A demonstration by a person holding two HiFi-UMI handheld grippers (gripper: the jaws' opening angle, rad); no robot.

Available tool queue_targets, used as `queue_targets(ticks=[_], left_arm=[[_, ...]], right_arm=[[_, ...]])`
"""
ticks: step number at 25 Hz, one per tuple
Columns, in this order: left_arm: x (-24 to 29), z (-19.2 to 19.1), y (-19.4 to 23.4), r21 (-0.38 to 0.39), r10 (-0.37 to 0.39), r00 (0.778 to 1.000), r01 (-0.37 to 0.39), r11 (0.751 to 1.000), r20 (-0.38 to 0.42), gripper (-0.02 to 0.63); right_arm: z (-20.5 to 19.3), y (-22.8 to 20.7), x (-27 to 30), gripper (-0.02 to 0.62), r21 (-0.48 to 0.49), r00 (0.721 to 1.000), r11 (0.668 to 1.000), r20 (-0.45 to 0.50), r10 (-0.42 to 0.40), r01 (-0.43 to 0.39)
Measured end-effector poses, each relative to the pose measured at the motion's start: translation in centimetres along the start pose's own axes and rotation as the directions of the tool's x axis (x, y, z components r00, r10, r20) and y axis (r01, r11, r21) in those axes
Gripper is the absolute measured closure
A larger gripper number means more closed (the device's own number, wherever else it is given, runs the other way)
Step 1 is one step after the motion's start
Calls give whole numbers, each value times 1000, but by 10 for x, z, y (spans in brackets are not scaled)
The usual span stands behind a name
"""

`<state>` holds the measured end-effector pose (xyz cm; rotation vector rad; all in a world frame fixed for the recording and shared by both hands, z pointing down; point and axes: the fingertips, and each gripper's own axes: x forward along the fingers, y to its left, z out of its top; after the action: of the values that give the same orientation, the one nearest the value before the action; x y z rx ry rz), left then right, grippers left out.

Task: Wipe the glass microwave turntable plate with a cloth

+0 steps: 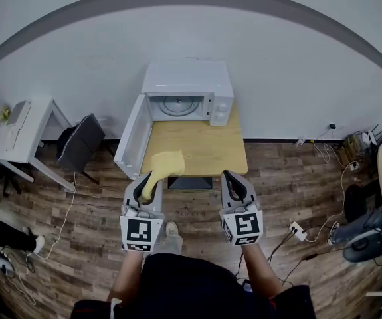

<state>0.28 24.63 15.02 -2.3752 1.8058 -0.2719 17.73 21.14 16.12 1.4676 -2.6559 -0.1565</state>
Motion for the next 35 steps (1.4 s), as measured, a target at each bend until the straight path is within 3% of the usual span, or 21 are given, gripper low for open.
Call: queue_targets(ticks=[8, 21, 35], left_arm=[[59, -5, 41, -11, -21, 1000, 21, 1000, -5, 545], [140, -29, 132, -56, -73, 997, 72, 996, -18, 545], [193, -54, 166, -84, -143, 989, 140, 987, -28, 545]], right_arm=[[1, -15, 71, 585, -13, 999, 1000, -32, -8, 8], [1, -3, 191, 584, -23, 996, 999, -80, -32, 30], [-17, 3, 257, 584, -42, 990, 998, -135, -45, 39]])
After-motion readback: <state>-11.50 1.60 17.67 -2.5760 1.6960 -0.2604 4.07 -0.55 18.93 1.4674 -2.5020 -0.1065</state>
